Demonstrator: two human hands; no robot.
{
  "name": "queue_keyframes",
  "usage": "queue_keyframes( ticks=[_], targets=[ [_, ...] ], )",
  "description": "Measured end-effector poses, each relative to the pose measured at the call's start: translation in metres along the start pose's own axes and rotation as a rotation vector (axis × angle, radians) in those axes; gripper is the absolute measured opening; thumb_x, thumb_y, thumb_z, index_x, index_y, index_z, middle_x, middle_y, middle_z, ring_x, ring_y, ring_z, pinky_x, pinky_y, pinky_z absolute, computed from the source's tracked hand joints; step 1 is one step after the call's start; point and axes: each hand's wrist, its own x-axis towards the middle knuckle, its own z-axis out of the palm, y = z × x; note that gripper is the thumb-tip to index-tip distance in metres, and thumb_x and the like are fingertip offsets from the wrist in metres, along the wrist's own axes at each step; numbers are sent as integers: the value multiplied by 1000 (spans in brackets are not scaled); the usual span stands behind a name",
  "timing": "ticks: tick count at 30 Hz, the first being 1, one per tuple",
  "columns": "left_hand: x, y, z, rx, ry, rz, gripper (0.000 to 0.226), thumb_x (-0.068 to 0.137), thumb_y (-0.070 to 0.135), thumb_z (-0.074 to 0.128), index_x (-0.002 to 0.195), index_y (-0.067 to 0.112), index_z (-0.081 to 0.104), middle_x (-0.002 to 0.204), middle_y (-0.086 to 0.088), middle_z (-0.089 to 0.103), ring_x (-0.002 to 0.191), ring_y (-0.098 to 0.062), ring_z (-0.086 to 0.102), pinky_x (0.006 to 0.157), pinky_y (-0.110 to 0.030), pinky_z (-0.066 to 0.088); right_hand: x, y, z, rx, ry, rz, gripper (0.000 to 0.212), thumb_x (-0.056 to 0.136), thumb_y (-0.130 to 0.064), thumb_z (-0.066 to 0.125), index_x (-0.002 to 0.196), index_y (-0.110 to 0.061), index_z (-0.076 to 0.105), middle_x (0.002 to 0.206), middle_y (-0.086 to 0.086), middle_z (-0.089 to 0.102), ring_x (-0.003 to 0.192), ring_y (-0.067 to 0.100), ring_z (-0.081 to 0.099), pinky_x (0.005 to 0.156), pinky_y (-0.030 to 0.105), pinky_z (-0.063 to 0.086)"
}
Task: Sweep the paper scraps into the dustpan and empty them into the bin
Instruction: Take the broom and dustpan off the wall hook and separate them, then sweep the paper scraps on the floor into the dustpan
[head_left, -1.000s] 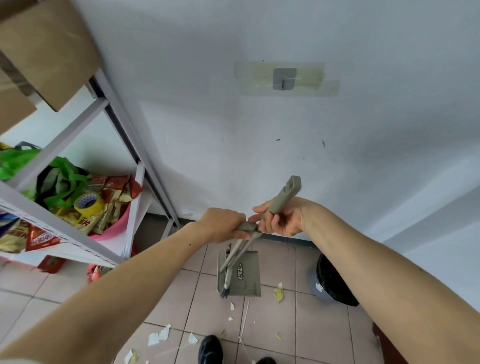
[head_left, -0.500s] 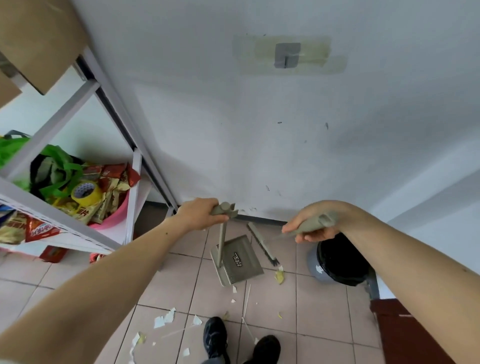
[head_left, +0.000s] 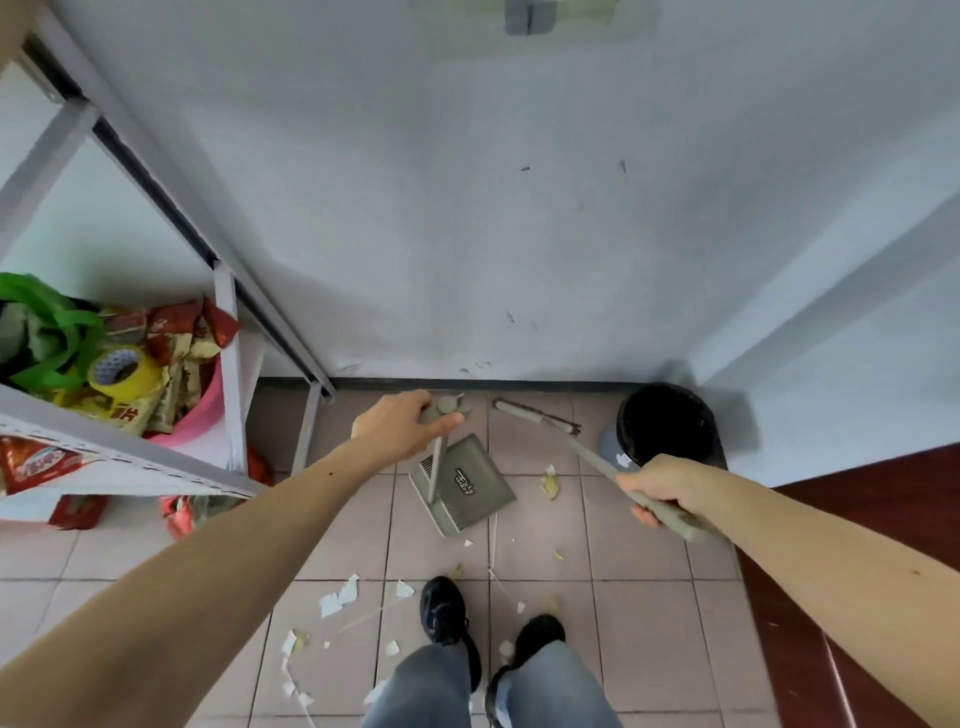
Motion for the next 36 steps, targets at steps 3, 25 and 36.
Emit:
queue_keyframes(
  ticks=[3,25,36],
  targets=[
    [-7,-3,15,15,-20,16,49,84,69,49,70,23,45,77,2,66,77,-19,65,70,-34,51,15,23,9,-85,86,49,42,101,-29,46,72,1,55,64,14,55,43,19,45,49,28,41],
    [-79,23,177,181,76,-78,51,88,71,34,88,23,51,77,2,59,73,-22,61,60,-32,49,56,133,36,202,113,-68,37,98,-3,46,133,8,49,72,11,48,39,18,55,23,13,36],
    [-106,-1,197,221,60,-69,55,92,67,26,100,18,48,92,-8,65,84,-32,63,67,-38,49,22,180,74,-95,-89,28,27,100,-26,50,107,-1,58,59,7,55,36,12,44,34,21,38]
  ],
)
